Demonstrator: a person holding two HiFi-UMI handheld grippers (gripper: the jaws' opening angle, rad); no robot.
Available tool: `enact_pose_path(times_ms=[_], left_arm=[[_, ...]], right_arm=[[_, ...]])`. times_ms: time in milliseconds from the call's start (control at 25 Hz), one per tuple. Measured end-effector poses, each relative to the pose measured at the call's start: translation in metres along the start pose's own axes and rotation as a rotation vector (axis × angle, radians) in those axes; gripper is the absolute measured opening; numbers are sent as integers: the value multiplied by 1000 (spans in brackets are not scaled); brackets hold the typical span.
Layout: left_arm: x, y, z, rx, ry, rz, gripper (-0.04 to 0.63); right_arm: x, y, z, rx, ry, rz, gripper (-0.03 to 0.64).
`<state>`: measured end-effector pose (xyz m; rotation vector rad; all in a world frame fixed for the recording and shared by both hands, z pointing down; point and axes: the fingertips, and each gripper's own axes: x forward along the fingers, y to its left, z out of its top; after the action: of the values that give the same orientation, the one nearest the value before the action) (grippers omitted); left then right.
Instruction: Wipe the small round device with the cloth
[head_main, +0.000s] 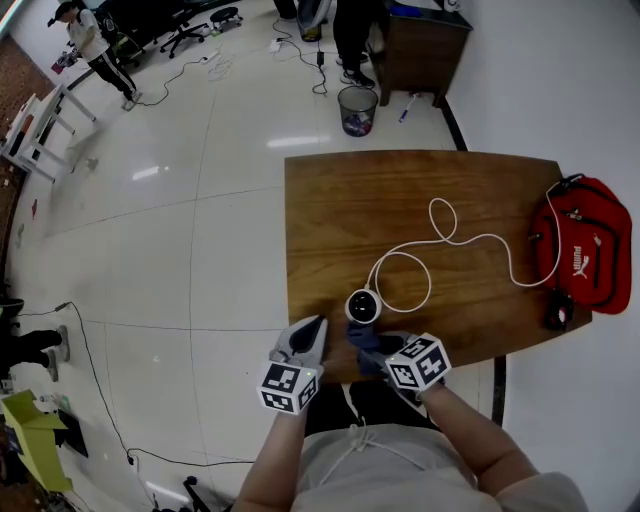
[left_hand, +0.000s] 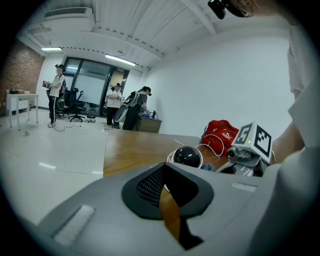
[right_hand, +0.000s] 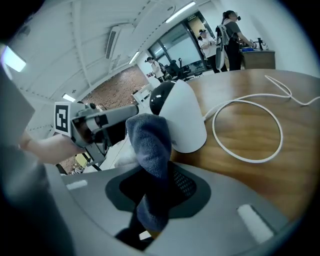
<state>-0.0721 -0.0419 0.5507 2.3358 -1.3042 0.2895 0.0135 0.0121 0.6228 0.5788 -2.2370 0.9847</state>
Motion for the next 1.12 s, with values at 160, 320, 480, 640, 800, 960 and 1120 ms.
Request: enact_pose_path(times_ms=[160, 320, 480, 640, 800, 960, 1120], left_arm=[[-1, 4, -9, -5, 4, 28, 6], [-2, 9, -15, -25, 10, 45, 6], [0, 17, -7, -27, 2, 62, 6], [2, 19, 5, -3, -11, 60, 6], [4, 15, 7, 5, -3, 35, 6], [6, 7, 0, 3, 20, 8, 6], [7, 3, -4, 3, 37, -16, 6]], right_arm=[[7, -10, -5, 16, 19, -7, 104], [-6, 21, 2, -38, 30, 66, 104], [-34, 62, 55, -220, -90, 108, 104], [-43, 50, 112, -373, -181, 11, 104], [-31, 32, 138, -378, -184, -8, 104], [-26, 20, 153, -317, -224, 9, 107], [-28, 5, 169, -257, -281, -17, 107]])
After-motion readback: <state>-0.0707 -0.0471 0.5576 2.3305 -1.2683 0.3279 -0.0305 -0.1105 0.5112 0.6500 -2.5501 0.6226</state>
